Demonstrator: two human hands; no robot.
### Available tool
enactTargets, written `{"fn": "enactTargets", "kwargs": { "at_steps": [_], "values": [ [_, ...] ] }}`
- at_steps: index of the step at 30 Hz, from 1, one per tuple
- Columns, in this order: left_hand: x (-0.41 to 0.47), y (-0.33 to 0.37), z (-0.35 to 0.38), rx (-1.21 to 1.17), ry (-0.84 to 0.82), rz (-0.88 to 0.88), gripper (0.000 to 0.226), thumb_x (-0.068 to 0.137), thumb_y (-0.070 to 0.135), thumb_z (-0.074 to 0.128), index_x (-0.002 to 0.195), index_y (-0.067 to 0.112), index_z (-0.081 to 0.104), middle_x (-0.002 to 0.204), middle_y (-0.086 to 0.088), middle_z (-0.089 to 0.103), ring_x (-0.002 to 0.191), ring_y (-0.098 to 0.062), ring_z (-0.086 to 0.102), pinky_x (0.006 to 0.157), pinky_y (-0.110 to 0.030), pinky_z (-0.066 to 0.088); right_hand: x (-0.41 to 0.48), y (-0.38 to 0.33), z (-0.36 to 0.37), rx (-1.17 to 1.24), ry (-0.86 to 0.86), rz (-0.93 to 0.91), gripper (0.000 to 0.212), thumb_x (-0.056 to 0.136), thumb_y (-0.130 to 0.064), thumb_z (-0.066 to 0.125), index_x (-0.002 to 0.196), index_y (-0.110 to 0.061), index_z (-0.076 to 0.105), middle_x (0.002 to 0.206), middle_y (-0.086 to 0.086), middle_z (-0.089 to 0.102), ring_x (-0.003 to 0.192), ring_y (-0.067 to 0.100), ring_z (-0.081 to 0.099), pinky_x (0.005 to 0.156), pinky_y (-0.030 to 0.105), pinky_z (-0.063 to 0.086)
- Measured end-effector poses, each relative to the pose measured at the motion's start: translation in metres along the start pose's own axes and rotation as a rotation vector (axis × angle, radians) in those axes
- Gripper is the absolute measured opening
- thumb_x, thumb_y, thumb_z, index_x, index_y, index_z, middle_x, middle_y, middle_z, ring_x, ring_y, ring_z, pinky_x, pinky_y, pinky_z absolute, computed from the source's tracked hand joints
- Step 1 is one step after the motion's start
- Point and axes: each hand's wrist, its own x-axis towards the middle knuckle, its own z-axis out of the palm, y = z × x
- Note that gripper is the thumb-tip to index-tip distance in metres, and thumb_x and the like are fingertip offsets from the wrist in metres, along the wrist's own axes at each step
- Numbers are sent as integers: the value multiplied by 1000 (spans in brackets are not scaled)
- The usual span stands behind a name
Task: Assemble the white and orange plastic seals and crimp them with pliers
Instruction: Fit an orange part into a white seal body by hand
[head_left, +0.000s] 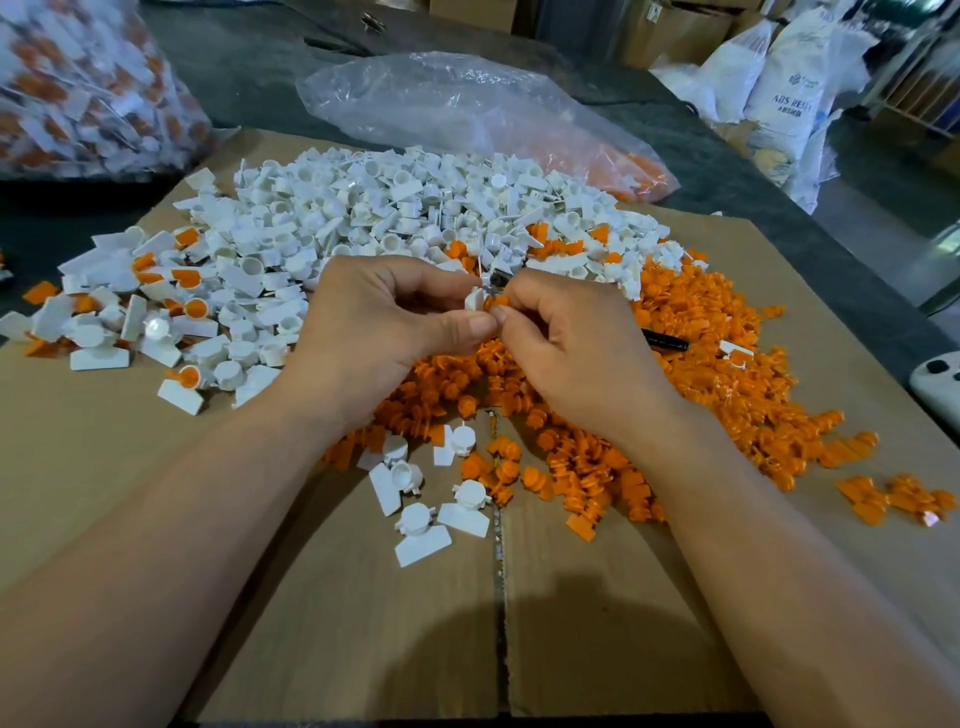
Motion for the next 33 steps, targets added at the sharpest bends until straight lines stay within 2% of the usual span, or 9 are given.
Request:
{"fn": "enactTargets", "kwargs": {
  "at_steps": [3,6,11,14,19,23,26,31,33],
  "values": [
    [0,0,-1,32,9,11,29,49,20,75,77,21,69,66,6,71,63,-10,68,62,-19,56,1,0,1,141,-6,79,27,91,-16,52,67,-2,51,57,11,50,53,23,45,50,31,34],
    [-1,0,0,32,-3,4,29,50,19,75,78,19,69,67,4,72,63,-11,69,61,-18,55,0,-1,2,4,-3,11,25,92,-16,51,68,-8,48,54,-3,38,52,13,35,49,31,25],
    [-1,1,1,-23,-15,-20,22,57,18,71,78,17,70,67,3,72,63,-12,70,60,-17,54,1,1,1,62,-15,2,23,92,-16,51,74,-2,53,55,-3,39,54,15,37,51,34,27],
    [-1,4,2,-50,-2,-38,7,69,10,70,75,15,70,63,1,71,58,-11,68,56,-17,53,1,3,2,50,-24,-41,23,93,-17,51,76,-2,53,56,-4,39,54,15,38,53,35,29],
    [1,5,3,-2,28,-27,19,80,-3,63,71,12,69,55,-2,67,48,-9,62,49,-17,51,3,6,4,82,10,-114,19,89,-20,56,72,-18,49,55,-13,40,52,4,39,50,20,29],
    [1,6,3,-60,44,-51,30,79,-6,62,60,16,72,53,-2,66,48,-11,63,49,-17,51,3,6,4,193,131,-115,12,80,-26,66,82,-20,56,71,-11,55,64,6,52,59,23,43],
    [2,6,2,-95,29,-75,37,78,-8,61,53,17,73,50,1,64,47,-10,61,47,-17,50,3,6,3,203,147,-185,27,74,-22,73,99,-17,65,88,-8,58,79,10,58,69,27,51],
    [2,6,1,-144,20,-111,19,76,-8,61,68,8,66,52,-2,64,48,-13,63,45,-18,49,2,6,4,253,169,-207,33,75,-13,72,107,-18,64,89,-9,59,80,6,61,73,26,53],
    [3,6,1,-156,15,-127,15,76,-9,62,68,4,60,51,-3,63,48,-14,64,45,-18,50,2,6,3,281,169,-180,30,75,-12,72,104,-15,66,88,-6,63,78,10,64,74,31,54]
  ]
}}
